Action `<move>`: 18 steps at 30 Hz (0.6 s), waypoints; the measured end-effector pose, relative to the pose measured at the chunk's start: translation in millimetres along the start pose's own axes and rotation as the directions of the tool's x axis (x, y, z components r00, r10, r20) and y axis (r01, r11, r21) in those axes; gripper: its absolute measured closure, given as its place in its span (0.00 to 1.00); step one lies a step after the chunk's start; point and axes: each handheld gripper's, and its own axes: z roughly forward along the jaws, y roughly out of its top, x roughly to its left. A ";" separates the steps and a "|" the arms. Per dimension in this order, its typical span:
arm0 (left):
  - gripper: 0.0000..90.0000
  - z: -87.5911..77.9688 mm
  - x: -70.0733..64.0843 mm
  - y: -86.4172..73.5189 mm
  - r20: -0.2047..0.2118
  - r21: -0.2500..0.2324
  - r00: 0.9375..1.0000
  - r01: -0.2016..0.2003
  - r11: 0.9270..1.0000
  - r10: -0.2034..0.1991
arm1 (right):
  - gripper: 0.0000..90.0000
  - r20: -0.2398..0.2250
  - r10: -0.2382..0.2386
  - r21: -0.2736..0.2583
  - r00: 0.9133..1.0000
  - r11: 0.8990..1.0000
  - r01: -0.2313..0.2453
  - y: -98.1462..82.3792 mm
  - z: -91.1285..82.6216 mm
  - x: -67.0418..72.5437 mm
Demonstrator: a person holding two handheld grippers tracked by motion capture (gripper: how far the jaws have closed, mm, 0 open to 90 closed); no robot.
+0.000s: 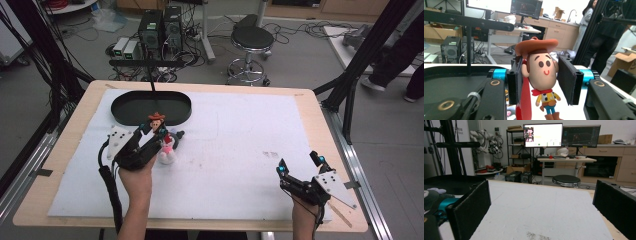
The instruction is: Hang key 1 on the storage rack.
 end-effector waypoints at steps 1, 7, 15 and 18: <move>0.63 0.3 1.7 1.1 0.002 0.000 1.000 0.002 1.000 -0.002 | 0.01 -0.001 0.002 0.002 1.000 1.000 -0.002 0.0 0.0 0.5; 0.63 1.5 6.6 7.7 0.007 -0.013 1.000 -0.010 1.000 0.011 | 0.01 -0.003 -0.005 0.001 1.000 1.000 0.005 0.1 1.1 1.7; 0.63 5.9 19.5 13.5 -0.003 -0.032 1.000 -0.020 0.999 0.020 | 0.01 -0.007 -0.007 0.005 1.000 1.000 0.007 0.0 1.8 3.0; 0.63 7.6 22.2 13.4 -0.003 -0.034 1.000 -0.015 0.999 0.015 | 0.01 -0.007 -0.008 0.005 1.000 1.000 0.008 -0.1 2.0 2.8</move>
